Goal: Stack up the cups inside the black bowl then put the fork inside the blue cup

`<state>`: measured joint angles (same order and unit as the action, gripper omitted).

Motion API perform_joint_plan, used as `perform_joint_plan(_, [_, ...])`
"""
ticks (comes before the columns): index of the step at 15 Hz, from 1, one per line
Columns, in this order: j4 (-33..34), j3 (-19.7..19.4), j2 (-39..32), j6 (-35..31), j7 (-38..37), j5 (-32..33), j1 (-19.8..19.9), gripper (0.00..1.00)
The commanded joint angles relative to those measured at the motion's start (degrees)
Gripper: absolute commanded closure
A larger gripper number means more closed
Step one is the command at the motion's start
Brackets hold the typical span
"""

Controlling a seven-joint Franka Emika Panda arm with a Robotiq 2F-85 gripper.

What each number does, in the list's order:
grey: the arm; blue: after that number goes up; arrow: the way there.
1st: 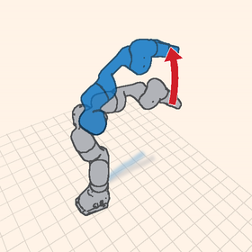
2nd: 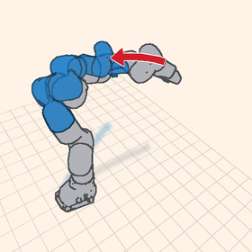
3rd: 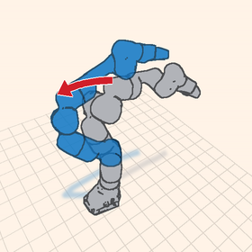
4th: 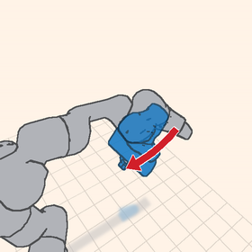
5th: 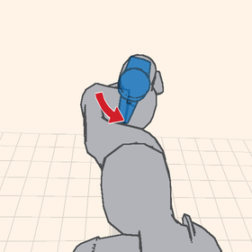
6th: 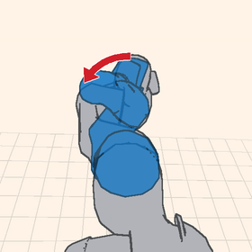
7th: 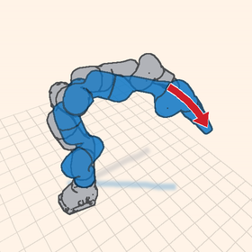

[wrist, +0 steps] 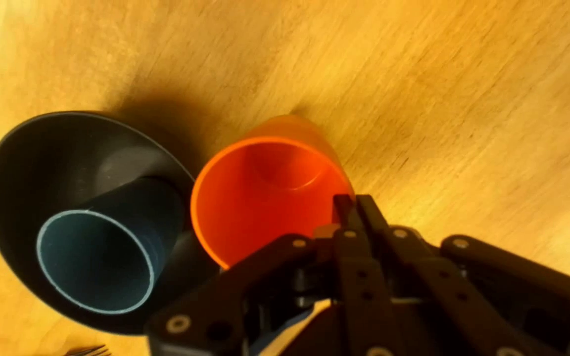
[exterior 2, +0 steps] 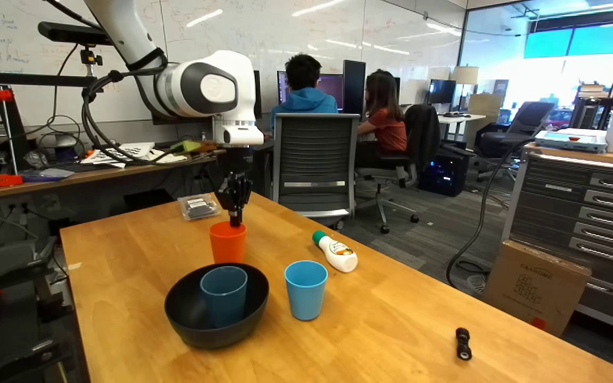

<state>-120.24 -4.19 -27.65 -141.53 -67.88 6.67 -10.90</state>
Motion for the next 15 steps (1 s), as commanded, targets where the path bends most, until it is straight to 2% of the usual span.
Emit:
perform_joint_plan(1, [-1.11, -1.77, 6.66, 6.18, -2.12, 3.21, -2.76, 0.99])
perform_joint_plan(4, [-2.65, -1.84, 12.24, 9.68, -3.26, 6.68, -2.42, 0.99])
perform_joint_plan(9, [-5.94, -1.44, 19.78, 13.45, -4.14, 11.44, 0.94, 0.99])
perform_joint_plan(15, [-11.34, -1.49, 22.22, 11.43, -2.00, 9.94, 7.23, 0.99])
